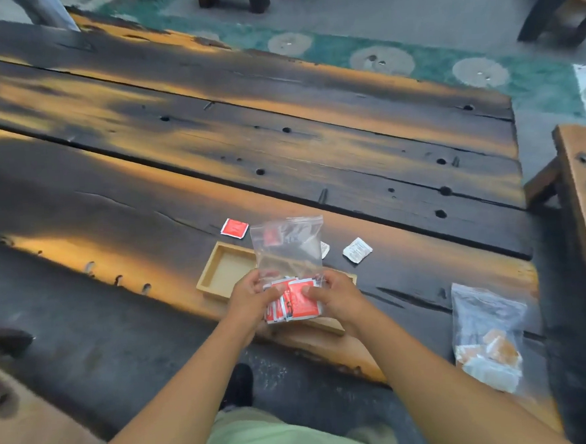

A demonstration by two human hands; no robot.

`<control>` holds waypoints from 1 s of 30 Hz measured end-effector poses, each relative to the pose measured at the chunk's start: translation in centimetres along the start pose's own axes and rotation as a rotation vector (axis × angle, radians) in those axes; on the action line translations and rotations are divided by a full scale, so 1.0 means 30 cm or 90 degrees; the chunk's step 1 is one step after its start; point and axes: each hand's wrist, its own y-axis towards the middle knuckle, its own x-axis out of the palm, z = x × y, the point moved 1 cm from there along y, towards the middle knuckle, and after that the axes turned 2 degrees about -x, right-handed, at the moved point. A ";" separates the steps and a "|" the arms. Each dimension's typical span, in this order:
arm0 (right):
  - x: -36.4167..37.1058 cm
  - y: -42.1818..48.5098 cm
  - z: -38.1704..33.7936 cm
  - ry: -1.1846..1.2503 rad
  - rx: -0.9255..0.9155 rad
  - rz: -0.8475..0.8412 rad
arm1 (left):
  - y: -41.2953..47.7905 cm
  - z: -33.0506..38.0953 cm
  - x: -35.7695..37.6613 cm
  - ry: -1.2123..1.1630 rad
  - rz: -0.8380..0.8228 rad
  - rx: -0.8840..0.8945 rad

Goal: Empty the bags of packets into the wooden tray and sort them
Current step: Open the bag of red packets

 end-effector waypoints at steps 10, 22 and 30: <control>0.373 0.167 -0.049 0.099 0.028 0.075 | 0.242 0.105 -0.385 0.049 -0.176 -0.014; 0.506 0.174 -0.240 0.153 -0.022 0.135 | 0.265 0.245 -0.540 0.055 -0.241 0.029; 0.383 0.182 -0.407 0.320 -0.089 0.141 | 0.168 0.282 -0.471 0.141 -0.256 0.065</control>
